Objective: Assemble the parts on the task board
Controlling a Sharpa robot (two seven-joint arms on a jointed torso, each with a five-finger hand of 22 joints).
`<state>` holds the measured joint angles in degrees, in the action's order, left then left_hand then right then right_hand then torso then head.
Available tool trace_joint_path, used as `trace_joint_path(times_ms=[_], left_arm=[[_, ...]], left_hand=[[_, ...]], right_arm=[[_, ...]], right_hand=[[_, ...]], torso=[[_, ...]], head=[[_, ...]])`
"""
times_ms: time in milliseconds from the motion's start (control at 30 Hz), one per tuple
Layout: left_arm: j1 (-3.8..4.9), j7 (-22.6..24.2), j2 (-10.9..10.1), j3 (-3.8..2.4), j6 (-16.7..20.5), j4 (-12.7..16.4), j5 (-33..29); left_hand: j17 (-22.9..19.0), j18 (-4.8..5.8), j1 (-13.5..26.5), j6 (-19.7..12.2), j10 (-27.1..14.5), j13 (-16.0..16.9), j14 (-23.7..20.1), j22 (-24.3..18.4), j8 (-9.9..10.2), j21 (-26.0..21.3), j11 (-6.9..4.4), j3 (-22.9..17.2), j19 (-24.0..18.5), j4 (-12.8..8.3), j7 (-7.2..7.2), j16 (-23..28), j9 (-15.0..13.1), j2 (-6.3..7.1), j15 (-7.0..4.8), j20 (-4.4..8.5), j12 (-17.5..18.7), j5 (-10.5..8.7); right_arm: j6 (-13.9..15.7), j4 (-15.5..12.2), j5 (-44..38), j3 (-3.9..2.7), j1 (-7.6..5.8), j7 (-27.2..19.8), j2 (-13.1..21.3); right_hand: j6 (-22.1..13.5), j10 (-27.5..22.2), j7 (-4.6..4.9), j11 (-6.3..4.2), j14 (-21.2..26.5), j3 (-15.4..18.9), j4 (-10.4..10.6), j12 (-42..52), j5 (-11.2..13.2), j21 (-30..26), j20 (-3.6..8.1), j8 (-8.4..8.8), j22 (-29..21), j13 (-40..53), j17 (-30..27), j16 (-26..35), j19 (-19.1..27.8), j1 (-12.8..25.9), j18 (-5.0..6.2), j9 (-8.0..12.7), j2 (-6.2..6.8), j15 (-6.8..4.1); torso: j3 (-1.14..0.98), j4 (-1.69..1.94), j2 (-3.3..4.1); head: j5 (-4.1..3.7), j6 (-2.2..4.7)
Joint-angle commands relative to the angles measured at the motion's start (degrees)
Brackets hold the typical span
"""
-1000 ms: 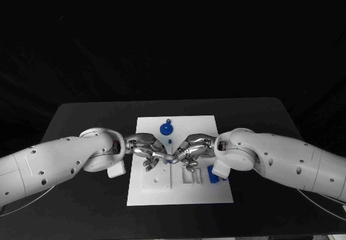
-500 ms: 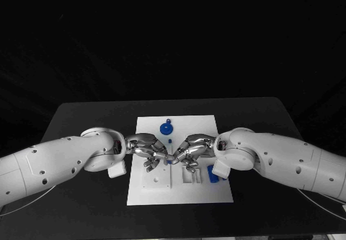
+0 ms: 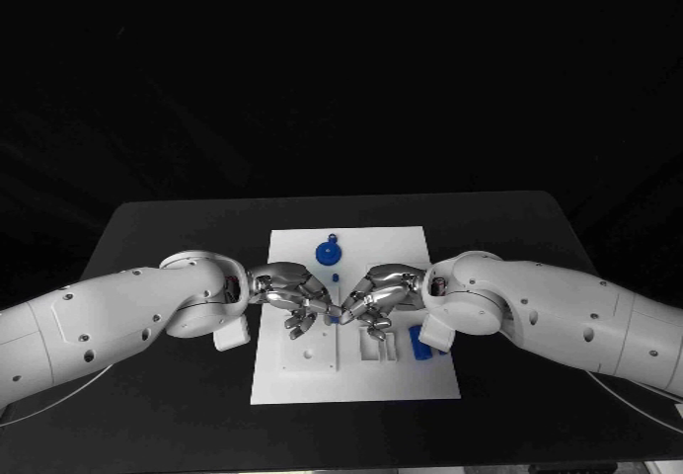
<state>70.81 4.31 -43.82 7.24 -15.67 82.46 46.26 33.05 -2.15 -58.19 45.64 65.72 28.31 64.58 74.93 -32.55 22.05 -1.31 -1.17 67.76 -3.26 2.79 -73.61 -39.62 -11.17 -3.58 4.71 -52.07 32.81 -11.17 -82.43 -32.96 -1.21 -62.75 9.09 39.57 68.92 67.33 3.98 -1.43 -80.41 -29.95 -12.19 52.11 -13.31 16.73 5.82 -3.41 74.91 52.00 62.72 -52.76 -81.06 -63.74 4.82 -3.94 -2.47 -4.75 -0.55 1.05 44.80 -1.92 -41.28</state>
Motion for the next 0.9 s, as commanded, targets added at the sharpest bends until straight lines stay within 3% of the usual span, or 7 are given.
trace_joint_path(times_ms=[33,300,600,700,900], left_arm=[[0.05,0.92,0.37,-0.06,-1.79,0.36,-1.44],[0.05,1.02,0.41,-0.06,-2.19,0.30,-1.52],[0.05,1.34,0.46,-0.06,-2.40,0.29,-1.74],[0.05,1.49,0.45,-0.06,-2.30,0.28,-1.99],[0.05,1.90,0.44,-0.06,-1.57,0.22,-2.66]], left_hand=[[-0.06,0.42,-0.67,-0.18,-0.20,-0.12,-0.43,1.13,0.25,-0.27,-0.05,-0.47,-0.54,-1.03,-0.32,0.11,-0.06,-0.15,-0.13,-0.01,0.31,0.27],[-0.11,0.37,-1.48,-0.44,-0.22,-0.25,-0.52,1.15,0.25,-0.15,0.01,-2.24,-0.66,-3.43,-0.20,0.12,-0.19,-1.05,-0.13,0.00,0.68,1.05],[-0.09,0.17,-5.27,-0.12,0.47,-0.66,-0.40,1.24,-0.04,0.45,0.15,-4.40,-0.88,-7.76,0.13,0.03,-0.25,-2.78,-0.17,0.06,1.37,-0.24],[-0.08,0.09,-5.64,0.09,0.96,-0.94,-0.30,1.22,0.11,0.79,0.14,-4.40,-1.03,-8.46,0.13,0.03,-0.01,-3.37,-0.19,0.05,1.91,-1.34],[-0.02,0.11,-4.97,2.35,2.17,-1.06,0.12,1.20,1.09,1.56,-0.11,-4.18,-1.07,-9.52,-0.19,0.09,1.32,-4.20,-0.45,0.27,2.66,-1.62]], right_arm=[[-0.85,-0.09,-0.05,-0.01,0.03,-0.36,-0.25],[-0.86,-0.04,-0.03,-0.01,0.03,-0.37,-0.36],[-0.51,0.00,0.00,-0.01,0.03,-0.38,-0.46],[-0.29,0.02,0.09,-0.01,0.03,-0.39,-0.47],[0.06,0.06,0.25,-0.01,0.03,-0.36,-0.47]], right_hand=[[0.38,-0.52,-0.15,-0.02,0.37,-0.07,-0.06,-0.20,-0.24,0.30,0.03,-0.24,1.52,0.05,0.00,-0.07,0.47,0.13,-1.10,-0.08,-0.52,0.12],[0.36,-0.50,-0.14,-0.02,0.37,-0.13,-0.05,-0.19,-0.31,0.51,0.04,-0.23,1.56,0.08,0.02,-0.08,0.45,0.14,-1.11,-0.08,-0.52,0.09],[0.32,-0.54,-0.13,-0.02,0.42,-0.19,0.00,-0.23,-0.34,0.28,0.06,-0.23,1.50,0.10,-0.04,0.03,0.51,0.18,-1.09,-0.08,-0.52,0.08],[0.29,-0.54,-0.14,-0.01,0.44,-0.15,0.08,-0.21,-0.10,0.22,0.06,-0.23,1.47,0.13,-0.10,0.12,0.52,0.22,-1.08,-0.08,-0.52,0.07],[0.15,-0.73,-0.10,0.02,0.50,-0.09,0.25,-0.44,-0.16,0.03,0.06,-0.22,1.42,-0.04,-0.15,0.21,0.58,0.31,-1.05,-0.06,-0.51,0.08]], torso=[[-0.01,-0.02,0.01],[-0.02,-0.01,0.01],[0.03,0.01,0.01],[0.02,0.01,0.01],[0.01,0.02,0.00]], head=[[-0.04,-0.08],[-0.15,-0.18],[-0.07,-0.37],[-0.06,-0.42],[-0.03,-0.44]])
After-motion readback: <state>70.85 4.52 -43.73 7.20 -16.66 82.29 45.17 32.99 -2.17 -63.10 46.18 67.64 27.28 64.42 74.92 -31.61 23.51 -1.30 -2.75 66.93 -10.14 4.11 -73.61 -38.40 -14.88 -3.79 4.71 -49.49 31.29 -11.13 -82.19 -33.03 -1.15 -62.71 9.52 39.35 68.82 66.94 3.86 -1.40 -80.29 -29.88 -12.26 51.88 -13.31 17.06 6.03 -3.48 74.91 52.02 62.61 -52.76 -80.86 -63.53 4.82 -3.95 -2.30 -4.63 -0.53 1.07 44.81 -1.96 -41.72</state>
